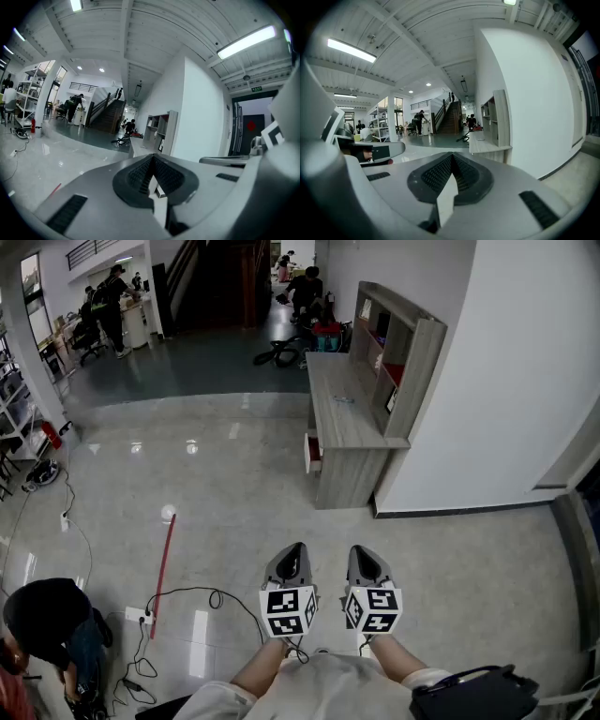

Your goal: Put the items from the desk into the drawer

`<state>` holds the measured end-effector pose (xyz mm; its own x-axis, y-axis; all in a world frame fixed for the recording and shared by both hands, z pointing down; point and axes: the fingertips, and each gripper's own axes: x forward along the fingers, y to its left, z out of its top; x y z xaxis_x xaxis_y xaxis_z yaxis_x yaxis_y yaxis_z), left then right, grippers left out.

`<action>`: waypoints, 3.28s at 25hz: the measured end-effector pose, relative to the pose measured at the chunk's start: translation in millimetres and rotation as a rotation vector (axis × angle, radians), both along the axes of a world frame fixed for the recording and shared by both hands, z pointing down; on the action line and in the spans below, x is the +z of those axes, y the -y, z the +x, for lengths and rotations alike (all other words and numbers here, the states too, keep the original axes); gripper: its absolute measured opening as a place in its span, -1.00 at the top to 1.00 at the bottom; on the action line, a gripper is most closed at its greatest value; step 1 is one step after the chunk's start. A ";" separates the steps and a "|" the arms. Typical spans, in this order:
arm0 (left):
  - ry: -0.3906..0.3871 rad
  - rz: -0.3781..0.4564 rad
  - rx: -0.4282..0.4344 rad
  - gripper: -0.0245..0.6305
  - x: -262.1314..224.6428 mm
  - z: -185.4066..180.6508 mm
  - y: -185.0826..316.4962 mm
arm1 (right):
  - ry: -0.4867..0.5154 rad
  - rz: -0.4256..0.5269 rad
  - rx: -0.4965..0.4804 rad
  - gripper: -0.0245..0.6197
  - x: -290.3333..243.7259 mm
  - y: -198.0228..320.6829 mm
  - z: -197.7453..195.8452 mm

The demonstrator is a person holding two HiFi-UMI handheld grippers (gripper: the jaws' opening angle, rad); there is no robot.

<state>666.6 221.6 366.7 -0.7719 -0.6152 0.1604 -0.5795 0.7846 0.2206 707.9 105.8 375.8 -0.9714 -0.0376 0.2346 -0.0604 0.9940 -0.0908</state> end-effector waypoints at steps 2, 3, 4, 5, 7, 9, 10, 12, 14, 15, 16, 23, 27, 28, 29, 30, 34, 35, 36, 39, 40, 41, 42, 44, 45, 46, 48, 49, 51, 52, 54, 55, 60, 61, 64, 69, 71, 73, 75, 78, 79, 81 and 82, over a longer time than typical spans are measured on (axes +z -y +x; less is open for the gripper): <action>-0.004 0.000 0.001 0.93 0.6 -2.2 -3.8 | 0.003 0.001 0.003 0.93 -1.2 -3.2 -1.3; -0.006 0.001 0.002 0.93 0.9 -3.4 -5.2 | 0.005 0.002 0.005 0.93 -1.8 -4.5 -2.2; -0.008 0.002 0.003 0.93 1.2 -4.9 -6.4 | 0.005 0.002 0.007 0.93 -2.3 -5.6 -3.3; -0.010 0.002 0.005 0.93 1.6 -6.6 -7.6 | 0.005 0.002 0.009 0.93 -2.5 -6.8 -4.8; -0.015 0.001 0.007 0.93 3.0 -10.5 -10.8 | 0.002 -0.002 0.012 0.93 -1.3 -10.0 -8.5; -0.018 0.000 0.010 0.93 4.9 -14.6 -14.3 | 0.000 -0.018 0.015 0.93 1.6 -13.7 -12.7; -0.018 0.000 0.011 0.93 5.9 -16.5 -16.7 | 0.000 -0.031 0.019 0.93 3.1 -15.6 -14.7; -0.018 -0.004 0.012 0.93 7.6 -19.2 -23.7 | 0.001 -0.050 0.030 0.93 5.2 -20.0 -17.2; -0.018 -0.011 0.014 0.93 8.9 -21.8 -31.7 | 0.000 -0.054 0.043 0.93 6.5 -24.5 -19.6; -0.018 -0.015 0.014 0.93 9.8 -24.1 -35.2 | -0.001 -0.054 0.048 0.93 7.3 -26.2 -21.7; -0.019 -0.018 0.013 0.93 11.4 -27.4 -38.4 | -0.002 -0.055 0.053 0.93 8.7 -27.6 -24.4; -0.055 -0.027 -0.005 0.93 25.4 -49.6 -57.1 | -0.044 -0.064 0.065 0.93 25.7 -37.0 -40.0; -0.062 -0.027 -0.018 0.93 29.9 -62.3 -64.3 | -0.057 -0.062 0.061 0.93 30.7 -40.2 -52.7; -0.066 -0.027 -0.022 0.93 31.7 -66.6 -65.2 | -0.060 -0.060 0.056 0.93 32.0 -40.8 -57.1; -0.069 -0.027 -0.026 0.93 33.6 -71.0 -65.6 | -0.063 -0.057 0.050 0.93 33.4 -41.2 -61.9; -0.071 -0.027 -0.029 0.93 35.4 -75.6 -65.7 | -0.066 -0.053 0.044 0.93 35.1 -41.3 -67.2; -0.072 -0.033 -0.036 0.93 41.6 -97.9 -62.5 | -0.072 -0.051 0.026 0.93 41.1 -38.1 -93.7; -0.070 -0.037 -0.038 0.93 42.1 -104.9 -60.5 | -0.071 -0.052 0.024 0.93 41.4 -35.7 -101.7; -0.068 -0.044 -0.040 0.93 42.3 -112.5 -58.1 | -0.070 -0.053 0.022 0.93 41.6 -32.7 -110.1; -0.064 -0.069 -0.052 0.93 44.2 -137.6 -52.4 | -0.075 -0.059 0.020 0.93 43.2 -23.6 -136.2; -0.068 -0.073 -0.055 0.93 45.5 -146.2 -50.5 | -0.078 -0.059 0.019 0.93 44.0 -20.6 -145.0; -0.072 -0.075 -0.058 0.93 46.6 -155.0 -48.0 | -0.080 -0.059 0.018 0.93 44.7 -17.1 -153.9; -0.074 -0.077 -0.061 0.93 47.4 -164.1 -44.8 | -0.083 -0.057 0.016 0.93 45.1 -13.3 -163.2; -0.077 -0.079 -0.065 0.93 47.9 -182.6 -37.1 | -0.088 -0.054 0.011 0.93 45.5 -4.8 -181.9; -0.079 -0.079 -0.066 0.93 48.2 -191.8 -33.1 | -0.091 -0.053 0.009 0.93 45.7 -0.4 -191.1; -0.081 -0.078 -0.067 0.93 48.6 -200.7 -29.1 | -0.095 -0.053 0.008 0.93 46.1 3.9 -200.0; -0.088 -0.075 -0.069 0.93 50.0 -217.0 -21.9 | -0.102 -0.051 0.005 0.93 47.5 12.0 -217.2; -0.091 -0.074 -0.072 0.93 50.9 -225.0 -18.8 | -0.106 -0.050 0.003 0.93 48.2 15.5 -225.6; -0.098 -0.073 -0.079 0.93 52.2 -241.0 -13.6 | -0.109 -0.049 -0.003 0.93 48.4 21.5 -242.5; -0.100 -0.075 -0.081 0.93 52.3 -248.8 -11.1 | -0.109 -0.049 -0.005 0.93 48.2 24.4 -250.8; -0.098 -0.081 -0.085 0.93 51.9 -263.8 -6.6 | -0.110 -0.049 -0.010 0.93 48.5 30.2 -267.1; -0.097 -0.084 -0.089 0.93 51.9 -271.2 -4.6 | -0.111 -0.051 -0.013 0.93 49.3 33.0 -275.0; -0.100 -0.102 -0.102 0.93 56.0 -302.2 1.8 | -0.117 -0.063 -0.023 0.93 55.2 42.4 -308.6; -0.101 -0.109 -0.101 0.93 57.4 -307.6 2.9 | -0.121 -0.066 -0.023 0.93 56.7 43.3 -314.2; -0.109 -0.122 -0.091 0.93 62.8 -322.4 4.7 | -0.140 -0.070 -0.023 0.93 64.8 42.9 -328.2; -0.111 -0.108 -0.060 0.93 68.6 -361.6 10.1 | -0.161 -0.062 -0.010 0.93 76.6 40.4 -362.9; -0.098 -0.105 -0.042 0.93 67.3 -383.3 8.9 | -0.155 -0.055 0.002 0.93 75.9 36.7 -382.4; -0.081 -0.104 -0.022 0.93 63.0 -407.6 3.8 | -0.134 -0.048 0.024 0.93 69.3 31.8 -404.5; -0.062 -0.103 -0.007 0.93 57.3 -432.6 -5.5 | -0.112 -0.046 0.041 0.93 61.5 24.3 -427.3; -0.040 -0.098 -0.005 0.93 50.1 -474.2 -25.5 | -0.087 -0.036 0.042 0.93 52.9 7.1 -465.2; -0.035 -0.100 -0.007 0.93 49.1 -487.8 -33.0 | -0.082 -0.031 0.040 0.93 51.2 0.3 -477.6; -0.033 -0.103 -0.010 0.93 49.7 -512.1 -47.4 | -0.079 -0.021 0.039 0.93 48.3 -12.2 -500.3; -0.037 -0.100 -0.011 0.93 51.2 -522.5 -53.7 | -0.079 -0.015 0.040 0.93 47.4 -17.4 -510.5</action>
